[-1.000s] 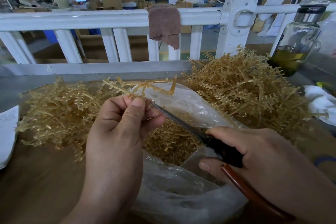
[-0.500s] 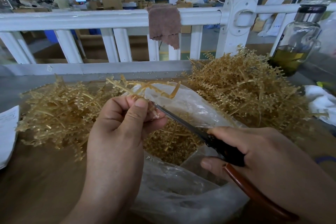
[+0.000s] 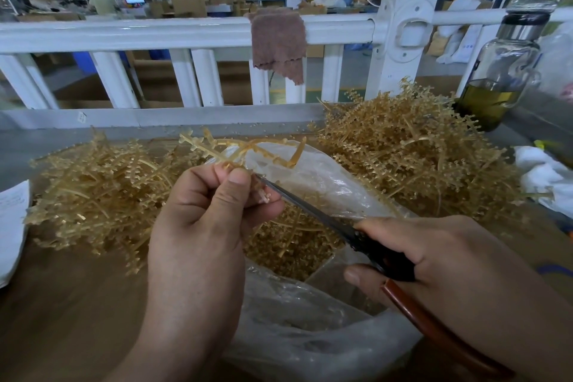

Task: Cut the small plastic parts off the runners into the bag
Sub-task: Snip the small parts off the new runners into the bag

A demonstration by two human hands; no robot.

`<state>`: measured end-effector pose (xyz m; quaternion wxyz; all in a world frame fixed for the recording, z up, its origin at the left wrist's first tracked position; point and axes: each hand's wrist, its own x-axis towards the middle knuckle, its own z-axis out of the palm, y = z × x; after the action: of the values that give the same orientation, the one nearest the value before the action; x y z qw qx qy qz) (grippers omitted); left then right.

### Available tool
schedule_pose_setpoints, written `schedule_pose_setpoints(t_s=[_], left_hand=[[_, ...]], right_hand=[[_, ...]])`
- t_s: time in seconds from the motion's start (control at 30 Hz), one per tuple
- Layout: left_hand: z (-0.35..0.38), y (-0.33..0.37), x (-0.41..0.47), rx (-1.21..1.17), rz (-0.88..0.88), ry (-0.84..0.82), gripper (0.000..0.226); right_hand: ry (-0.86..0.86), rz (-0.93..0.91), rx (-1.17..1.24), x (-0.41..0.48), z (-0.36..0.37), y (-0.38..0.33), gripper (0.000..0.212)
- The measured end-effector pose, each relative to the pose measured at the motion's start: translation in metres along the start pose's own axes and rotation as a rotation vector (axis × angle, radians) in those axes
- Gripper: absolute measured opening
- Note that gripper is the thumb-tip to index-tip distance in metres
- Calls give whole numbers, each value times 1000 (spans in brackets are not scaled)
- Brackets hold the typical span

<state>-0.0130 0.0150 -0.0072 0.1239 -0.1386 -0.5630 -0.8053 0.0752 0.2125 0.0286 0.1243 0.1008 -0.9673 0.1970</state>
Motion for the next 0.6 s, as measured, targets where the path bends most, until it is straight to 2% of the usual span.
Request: schedule_pose_setpoints(t_s=[0.27, 0.47, 0.6], left_hand=[[2, 2, -2, -2, 6, 1, 17], [2, 4, -2, -22, -2, -3, 15], [3, 4, -2, -28, -9, -3, 17]], right_hand=[[-16, 4, 18, 0, -1, 0, 49], [-18, 12, 3, -1, -1, -1, 44], [-49, 56, 41, 0, 0, 0, 53]])
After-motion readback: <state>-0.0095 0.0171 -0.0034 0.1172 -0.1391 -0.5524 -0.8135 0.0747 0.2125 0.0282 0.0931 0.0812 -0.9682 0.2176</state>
